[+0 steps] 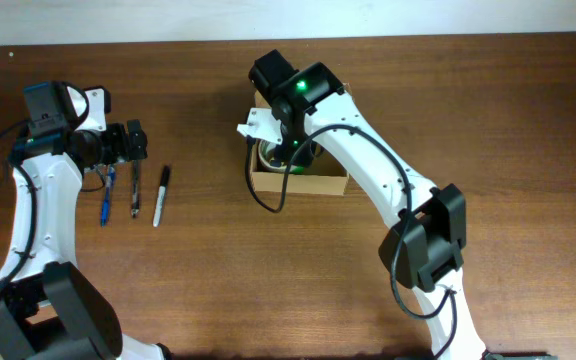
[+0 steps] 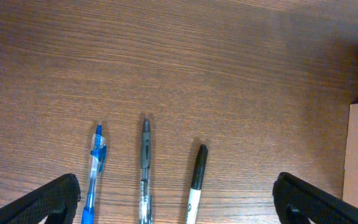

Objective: Pack container
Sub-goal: 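Carry the highlighter into the box and drop it inside the tape rolls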

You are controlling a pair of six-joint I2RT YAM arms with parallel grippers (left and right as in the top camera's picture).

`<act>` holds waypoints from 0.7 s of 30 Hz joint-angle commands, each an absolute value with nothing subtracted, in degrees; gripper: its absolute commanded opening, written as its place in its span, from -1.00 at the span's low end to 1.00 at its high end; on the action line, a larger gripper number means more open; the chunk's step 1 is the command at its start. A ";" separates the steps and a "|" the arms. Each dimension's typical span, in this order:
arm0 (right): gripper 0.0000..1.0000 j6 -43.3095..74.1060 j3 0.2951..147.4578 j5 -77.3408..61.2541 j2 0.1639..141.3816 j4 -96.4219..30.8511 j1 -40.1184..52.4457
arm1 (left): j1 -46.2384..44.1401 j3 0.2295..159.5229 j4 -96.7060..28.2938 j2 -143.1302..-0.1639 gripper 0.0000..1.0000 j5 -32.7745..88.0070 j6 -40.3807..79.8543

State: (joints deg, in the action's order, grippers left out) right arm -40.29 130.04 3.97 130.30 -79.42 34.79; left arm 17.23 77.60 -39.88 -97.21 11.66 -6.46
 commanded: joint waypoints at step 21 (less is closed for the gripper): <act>0.49 8.73 128.86 -1.06 96.31 -83.83 -17.76 | 17.43 78.43 -38.65 -97.76 0.99 13.50 -7.35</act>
